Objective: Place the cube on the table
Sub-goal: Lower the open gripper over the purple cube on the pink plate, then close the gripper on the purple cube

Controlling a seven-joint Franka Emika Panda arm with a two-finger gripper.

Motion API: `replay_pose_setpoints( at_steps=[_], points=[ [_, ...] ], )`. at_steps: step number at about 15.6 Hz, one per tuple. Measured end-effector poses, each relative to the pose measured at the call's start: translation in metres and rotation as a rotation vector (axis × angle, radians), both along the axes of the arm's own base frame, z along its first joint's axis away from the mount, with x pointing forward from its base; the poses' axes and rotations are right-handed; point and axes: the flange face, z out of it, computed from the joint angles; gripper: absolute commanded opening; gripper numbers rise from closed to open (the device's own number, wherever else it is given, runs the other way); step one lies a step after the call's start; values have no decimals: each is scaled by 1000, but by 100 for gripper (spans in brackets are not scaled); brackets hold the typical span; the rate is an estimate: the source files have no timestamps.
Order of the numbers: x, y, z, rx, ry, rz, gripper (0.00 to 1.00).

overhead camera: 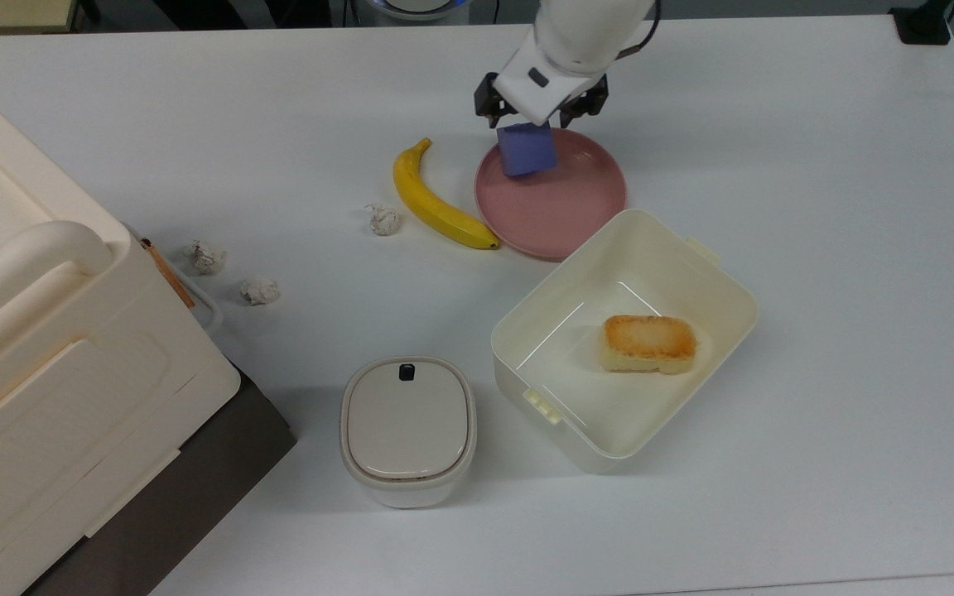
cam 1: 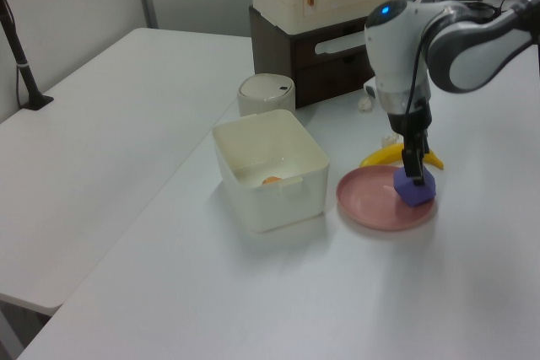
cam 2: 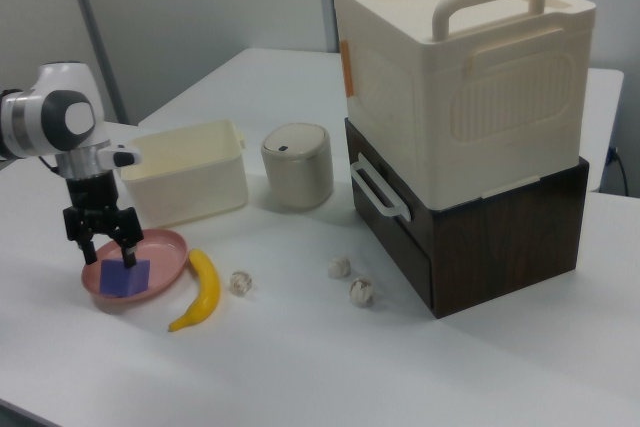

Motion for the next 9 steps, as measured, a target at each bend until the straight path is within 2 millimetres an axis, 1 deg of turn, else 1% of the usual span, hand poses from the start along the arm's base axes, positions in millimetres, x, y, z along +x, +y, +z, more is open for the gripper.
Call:
replay_pose_setpoints(
  at_steps=[2, 4, 6, 9],
  points=[
    [-5, 12, -5, -2, 8, 12, 100],
    [-8, 18, -13, -4, 24, 22, 100],
    [-6, 16, -25, -12, 43, 25, 100],
    [-3, 12, -28, -28, 42, 27, 100]
  ],
)
